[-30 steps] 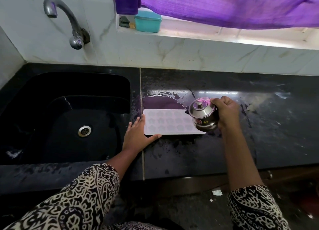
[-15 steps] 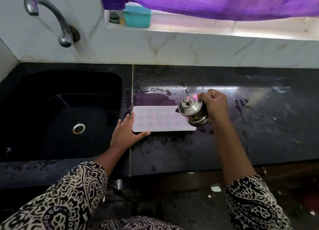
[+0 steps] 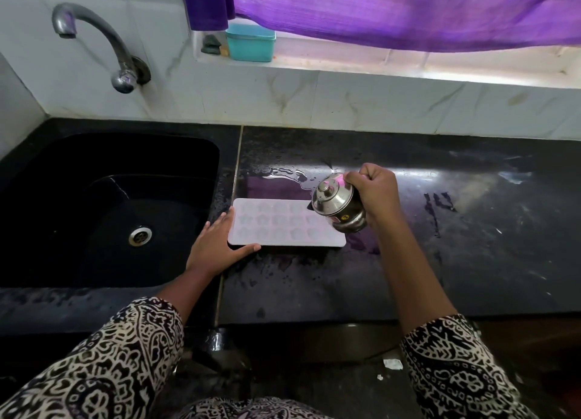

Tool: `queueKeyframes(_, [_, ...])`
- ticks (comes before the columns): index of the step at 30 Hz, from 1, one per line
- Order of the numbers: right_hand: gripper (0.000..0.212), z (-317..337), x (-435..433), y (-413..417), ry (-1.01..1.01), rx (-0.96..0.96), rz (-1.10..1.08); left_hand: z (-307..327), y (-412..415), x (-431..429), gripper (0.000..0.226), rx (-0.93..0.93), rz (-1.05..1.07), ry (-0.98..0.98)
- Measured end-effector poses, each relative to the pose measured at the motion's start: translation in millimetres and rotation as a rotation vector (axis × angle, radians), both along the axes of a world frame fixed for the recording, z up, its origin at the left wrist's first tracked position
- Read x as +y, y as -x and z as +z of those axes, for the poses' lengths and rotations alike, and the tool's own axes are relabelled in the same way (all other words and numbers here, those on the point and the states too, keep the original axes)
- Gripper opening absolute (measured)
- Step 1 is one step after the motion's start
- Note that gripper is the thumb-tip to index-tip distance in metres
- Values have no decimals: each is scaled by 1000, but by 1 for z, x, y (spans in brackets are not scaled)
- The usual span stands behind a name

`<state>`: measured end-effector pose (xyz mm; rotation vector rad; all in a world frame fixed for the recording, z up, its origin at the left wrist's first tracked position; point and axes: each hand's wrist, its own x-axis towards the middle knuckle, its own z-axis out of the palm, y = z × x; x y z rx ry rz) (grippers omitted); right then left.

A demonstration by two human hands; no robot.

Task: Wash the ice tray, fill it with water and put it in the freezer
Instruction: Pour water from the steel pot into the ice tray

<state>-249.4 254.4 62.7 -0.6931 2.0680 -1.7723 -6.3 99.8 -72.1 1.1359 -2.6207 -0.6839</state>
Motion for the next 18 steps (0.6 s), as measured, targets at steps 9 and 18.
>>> queueKeyframes(9, [39,-1,-6,3,-53,65,40,-3,1,-2,135,2,8,-3])
queueKeyframes(18, [32,-8,-8,6,-121,112,57,0,2,0,127,9,20,-1])
